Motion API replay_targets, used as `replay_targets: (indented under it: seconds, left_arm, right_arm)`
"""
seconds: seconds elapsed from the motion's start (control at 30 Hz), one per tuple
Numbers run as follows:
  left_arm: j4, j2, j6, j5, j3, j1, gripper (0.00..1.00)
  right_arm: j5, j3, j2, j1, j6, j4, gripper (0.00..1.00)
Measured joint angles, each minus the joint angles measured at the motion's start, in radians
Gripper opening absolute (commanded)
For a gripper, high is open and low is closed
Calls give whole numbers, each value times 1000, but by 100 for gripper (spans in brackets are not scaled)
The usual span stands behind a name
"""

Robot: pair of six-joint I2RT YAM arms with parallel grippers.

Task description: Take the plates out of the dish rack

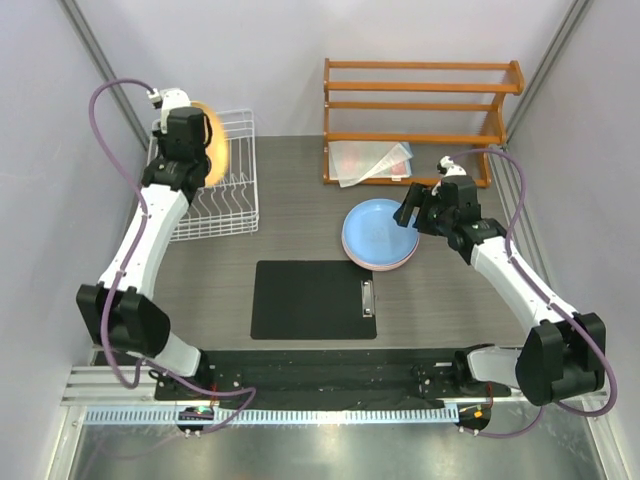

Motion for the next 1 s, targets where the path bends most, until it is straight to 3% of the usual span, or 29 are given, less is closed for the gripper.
replay_targets:
  seconds: [0.17,0.3,0.57,1.0]
  left_arm:
    - [-25,-116,-234,472,-137,-67,0]
    - [-24,-122,-364,695,-229,-129,0]
    - [4,-172,-471,870,-349,-218,0]
    - [50,-254,-514,904,-436,-250,0]
  right_arm:
    - [-82,0,-35,39,37,23,81]
    - [-138,0,-53,85,85,92,81]
    - [-190,0,-48,132,126,156,80]
    - [-185,0,18,195,145,179,79]
